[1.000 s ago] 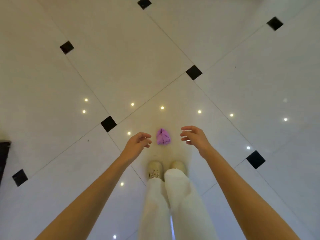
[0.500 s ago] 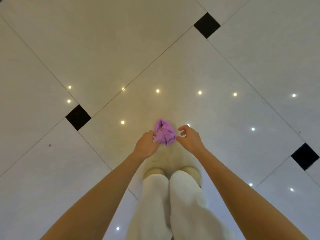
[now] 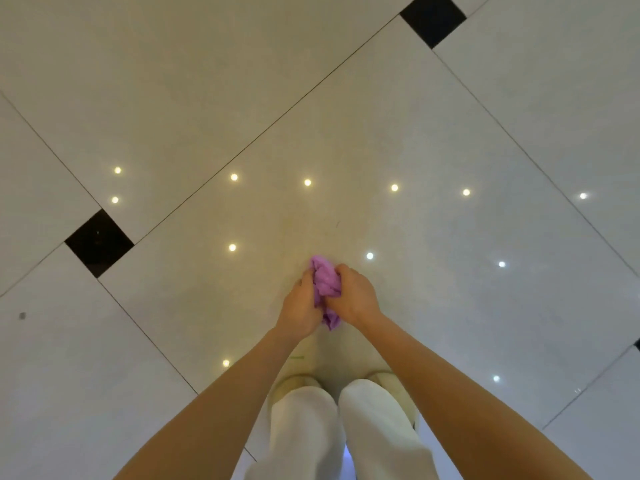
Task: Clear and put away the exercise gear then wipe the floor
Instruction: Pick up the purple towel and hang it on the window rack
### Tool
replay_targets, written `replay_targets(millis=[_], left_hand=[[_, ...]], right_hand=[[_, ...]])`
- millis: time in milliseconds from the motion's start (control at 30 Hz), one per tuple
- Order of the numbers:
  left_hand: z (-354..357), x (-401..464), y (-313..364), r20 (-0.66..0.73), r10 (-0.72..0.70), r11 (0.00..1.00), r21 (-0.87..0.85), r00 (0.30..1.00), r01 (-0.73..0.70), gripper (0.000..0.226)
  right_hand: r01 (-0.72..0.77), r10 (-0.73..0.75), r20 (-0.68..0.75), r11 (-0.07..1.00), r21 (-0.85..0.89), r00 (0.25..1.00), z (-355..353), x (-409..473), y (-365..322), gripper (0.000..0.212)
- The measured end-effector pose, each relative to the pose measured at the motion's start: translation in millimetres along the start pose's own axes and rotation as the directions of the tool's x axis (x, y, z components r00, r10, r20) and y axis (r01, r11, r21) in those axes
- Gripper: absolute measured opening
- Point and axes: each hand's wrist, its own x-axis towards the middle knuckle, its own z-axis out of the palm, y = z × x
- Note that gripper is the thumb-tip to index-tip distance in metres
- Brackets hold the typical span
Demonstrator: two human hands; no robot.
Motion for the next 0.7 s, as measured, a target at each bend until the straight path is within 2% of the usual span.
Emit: replay_targets(millis=[67,167,333,600,700], left_hand=[[-7.4,-11.5,12.1,-0.073,0.012,1.000,-0.025,0.997,-0.013,0.053],[-23.1,-38.0,33.8,-0.147,0.075,0.992,-0.085,0.986,-0.088,0.029],[-64.8,-105.3,87.2,-0.185,0.124,0.981,-0.125,0.975,-0.148,0.047],[-157.6,-273.6,217.9,-0.218,0.218,0.941,-0.211,0.951,-0.264,0.055],[-193.4,-353.4,270.3,-0.207,0.244,0.898,-0.320,0.947,-0.301,0.050]], right_hand=[[0.026,-0.023,-0.042,0.997,0.075,0.999,-7.4,-8.3,-5.6,0.017],[0.087,-0.067,-0.106,0.977,0.194,0.992,-30.5,-39.3,-21.5,0.024],[0.172,-0.109,-0.217,0.940,0.294,0.970,-85.1,-119.0,-59.8,0.019],[0.237,-0.116,-0.352,0.916,0.325,0.929,-197.3,-298.5,-148.2,0.019],[0.278,-0.112,-0.386,0.870,0.407,0.916,-243.6,-380.5,-178.5,0.022]])
